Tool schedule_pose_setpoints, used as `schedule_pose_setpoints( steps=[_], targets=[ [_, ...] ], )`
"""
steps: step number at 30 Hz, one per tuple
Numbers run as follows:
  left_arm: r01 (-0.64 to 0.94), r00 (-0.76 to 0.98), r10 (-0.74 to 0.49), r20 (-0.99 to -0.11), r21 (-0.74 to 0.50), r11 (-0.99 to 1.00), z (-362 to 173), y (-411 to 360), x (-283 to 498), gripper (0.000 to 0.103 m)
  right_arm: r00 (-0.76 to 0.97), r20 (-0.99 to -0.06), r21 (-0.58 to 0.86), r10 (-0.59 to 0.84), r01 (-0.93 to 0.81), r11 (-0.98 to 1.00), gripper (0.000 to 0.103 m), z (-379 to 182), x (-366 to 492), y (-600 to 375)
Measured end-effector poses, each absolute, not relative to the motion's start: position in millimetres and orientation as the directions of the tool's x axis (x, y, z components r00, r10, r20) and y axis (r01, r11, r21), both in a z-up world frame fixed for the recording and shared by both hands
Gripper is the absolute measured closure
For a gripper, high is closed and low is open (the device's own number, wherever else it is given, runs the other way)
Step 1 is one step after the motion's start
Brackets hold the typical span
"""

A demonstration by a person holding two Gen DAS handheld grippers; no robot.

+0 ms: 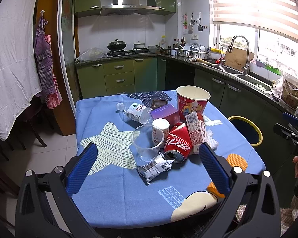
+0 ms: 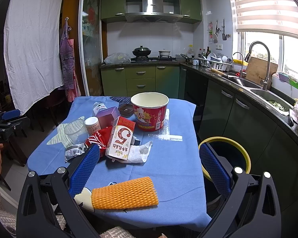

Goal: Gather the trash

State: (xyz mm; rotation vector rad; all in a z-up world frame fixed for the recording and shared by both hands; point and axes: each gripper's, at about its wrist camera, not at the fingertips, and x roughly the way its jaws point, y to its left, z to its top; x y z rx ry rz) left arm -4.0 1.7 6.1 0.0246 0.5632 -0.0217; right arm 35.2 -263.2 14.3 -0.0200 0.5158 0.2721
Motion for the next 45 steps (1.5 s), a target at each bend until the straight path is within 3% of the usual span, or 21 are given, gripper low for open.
schedule_pose_setpoints(
  steps=[45],
  targets=[
    [0.026, 0.844, -0.012, -0.536, 0.02, 0.999, 5, -1, -4, 0.006, 0.827, -0.499, 0.055, 0.26, -0.27, 0.961, 0.004, 5, 34, -260]
  ],
)
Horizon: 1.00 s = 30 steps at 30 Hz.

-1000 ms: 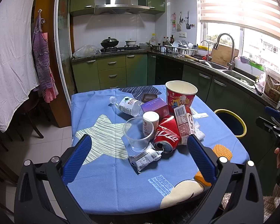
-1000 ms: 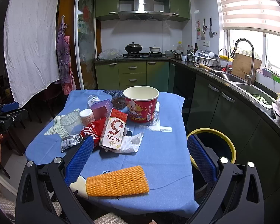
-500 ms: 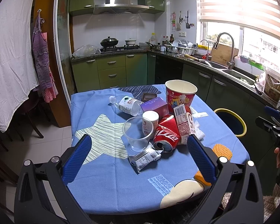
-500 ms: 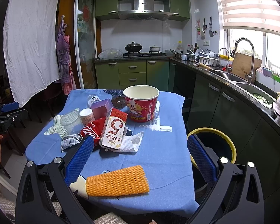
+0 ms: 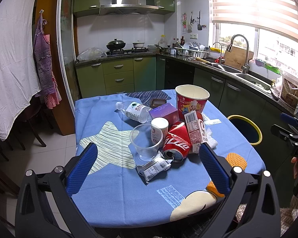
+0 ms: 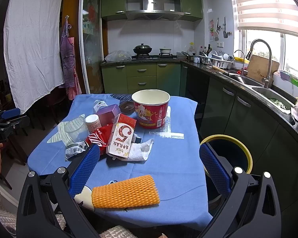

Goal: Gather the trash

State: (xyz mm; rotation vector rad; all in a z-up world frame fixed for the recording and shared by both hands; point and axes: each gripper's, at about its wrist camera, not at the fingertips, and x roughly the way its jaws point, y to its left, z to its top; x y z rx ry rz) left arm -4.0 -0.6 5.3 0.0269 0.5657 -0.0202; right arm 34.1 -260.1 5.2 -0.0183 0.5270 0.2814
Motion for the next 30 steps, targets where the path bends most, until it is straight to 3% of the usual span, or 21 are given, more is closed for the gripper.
schedule_pose_setpoints(
  steps=[18, 23, 30],
  targets=[
    [0.035, 0.84, -0.017, -0.543, 0.023, 0.999, 4, -5, 0, 0.006, 0.813, -0.515, 0.058, 0.272, -0.283, 0.957, 0.004, 6, 43, -261],
    [0.013, 0.836, -0.004, -0.548, 0.012, 1.0, 8, 7, 35, 0.006, 0.758, -0.564, 0.069, 0.328, -0.352, 0.933, 0.004, 21, 74, -260],
    [-0.087, 0.831, 0.052, -0.554, -0.038, 0.996, 12, 51, 112, 0.006, 0.596, -0.718, 0.177, 0.361, -0.345, 0.922, 0.004, 44, 180, -274]
  ],
)
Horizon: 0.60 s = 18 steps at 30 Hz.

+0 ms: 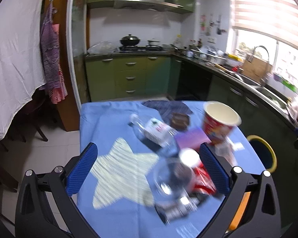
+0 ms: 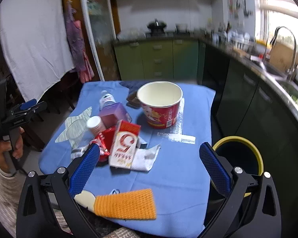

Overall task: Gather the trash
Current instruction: 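Grasp the red-and-white paper bucket by its rim with the right gripper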

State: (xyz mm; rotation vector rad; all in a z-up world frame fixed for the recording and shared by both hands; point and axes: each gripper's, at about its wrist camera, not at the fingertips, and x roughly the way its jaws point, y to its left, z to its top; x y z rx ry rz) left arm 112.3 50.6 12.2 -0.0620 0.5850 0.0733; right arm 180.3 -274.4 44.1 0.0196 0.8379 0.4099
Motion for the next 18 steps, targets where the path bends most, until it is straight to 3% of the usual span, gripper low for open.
schedule_pose_setpoints(
  steps=[5, 9, 13, 15, 18],
  targets=[
    [-0.122, 0.837, 0.08, -0.541, -0.042, 0.992, 4, 75, 169, 0.006, 0.437, -0.811, 0.297, 0.389, -0.265, 0.917, 0.004, 37, 274, -279],
    [-0.112, 0.823, 0.057, -0.565, -0.064, 0.992, -16, 87, 211, 0.006, 0.349, -0.87, 0.296, 0.349, -0.196, 0.935, 0.005, 14, 349, -270],
    [-0.109, 0.823, 0.047, -0.566, -0.077, 0.991, -38, 95, 237, 0.006, 0.269, -0.92, 0.249, 0.283, -0.155, 0.956, 0.022, -16, 405, -255],
    [-0.114, 0.827, 0.045, -0.561, -0.089, 0.989, -49, 101, 248, 0.006, 0.23, -0.943, 0.208, 0.239, -0.151, 0.966, 0.038, -31, 425, -246],
    [-0.111, 0.816, 0.029, -0.577, -0.107, 0.988, -64, 106, 258, 0.006, 0.197, -0.962, 0.157, 0.187, -0.159, 0.975, 0.052, -42, 443, -232]
  ],
)
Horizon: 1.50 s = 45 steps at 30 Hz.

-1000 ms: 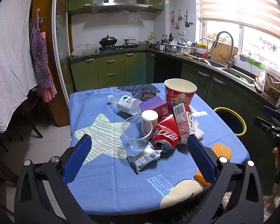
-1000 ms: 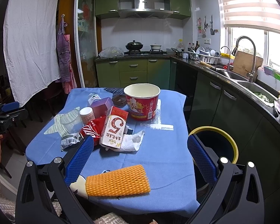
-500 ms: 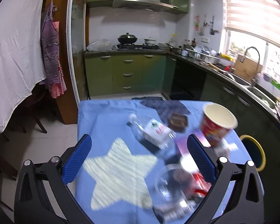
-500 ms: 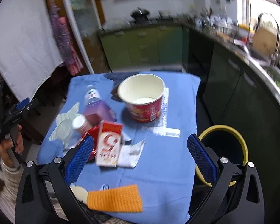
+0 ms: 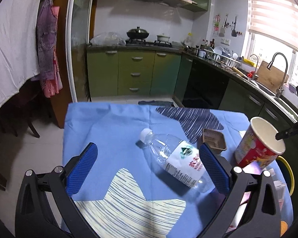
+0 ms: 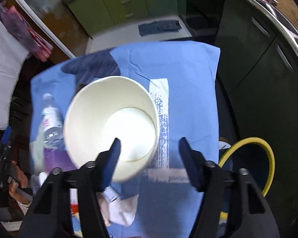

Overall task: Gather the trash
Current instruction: 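Grasp the red-and-white paper bucket by its rim with the right gripper, then carry the paper bucket over the yellow bin and open the right gripper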

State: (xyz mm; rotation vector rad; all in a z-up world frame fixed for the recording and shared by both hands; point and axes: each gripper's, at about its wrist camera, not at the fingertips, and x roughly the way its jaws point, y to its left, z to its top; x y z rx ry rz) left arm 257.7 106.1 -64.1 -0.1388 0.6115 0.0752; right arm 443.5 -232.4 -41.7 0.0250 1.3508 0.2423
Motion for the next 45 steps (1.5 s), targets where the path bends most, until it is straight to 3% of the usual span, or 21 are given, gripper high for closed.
schedule_pose_setpoints(
  steps=[4, 9, 11, 16, 22, 27, 33, 39, 45],
  targets=[
    [-0.114, 0.797, 0.029, -0.604, -0.104, 0.988, -76, 112, 264, 0.006, 0.157, -0.976, 0.126, 0.15, -0.156, 0.98, 0.055, -57, 458, -224],
    [-0.114, 0.793, 0.03, -0.608, -0.099, 0.989, -82, 114, 261, 0.006, 0.134, -0.986, 0.078, 0.099, -0.16, 0.984, 0.09, -76, 462, -217],
    [-0.114, 0.794, 0.026, -0.607, -0.106, 0.988, -81, 115, 259, 0.006, 0.132, -0.986, 0.081, 0.101, -0.15, 0.985, 0.097, -79, 462, -218],
    [-0.111, 0.793, 0.03, -0.608, -0.097, 0.989, -84, 116, 259, 0.006, 0.14, -0.978, 0.138, 0.154, -0.118, 0.983, 0.099, -71, 465, -230],
    [-0.096, 0.785, -0.005, -0.619, -0.13, 0.987, -88, 120, 259, 0.006, 0.259, -0.929, 0.263, 0.264, -0.04, 0.964, 0.099, -16, 445, -297],
    [-0.096, 0.785, -0.005, -0.619, -0.13, 0.987, -89, 120, 259, 0.006, 0.324, -0.928, 0.236, 0.185, 0.127, 0.963, 0.099, -6, 402, -406],
    [-0.086, 0.796, -0.012, -0.606, -0.132, 0.987, -89, 118, 258, 0.006, 0.233, -0.969, 0.152, 0.078, 0.32, 0.935, 0.099, -81, 359, -504],
    [-0.056, 0.792, -0.027, -0.61, -0.118, 0.991, -92, 108, 259, 0.006, 0.128, -0.99, 0.099, 0.053, 0.384, 0.918, 0.098, -172, 360, -527],
    [-0.033, 0.788, -0.033, -0.615, -0.096, 0.995, -83, 94, 251, 0.006, 0.08, -0.995, 0.087, 0.059, 0.404, 0.911, 0.091, -217, 369, -529]
  ],
)
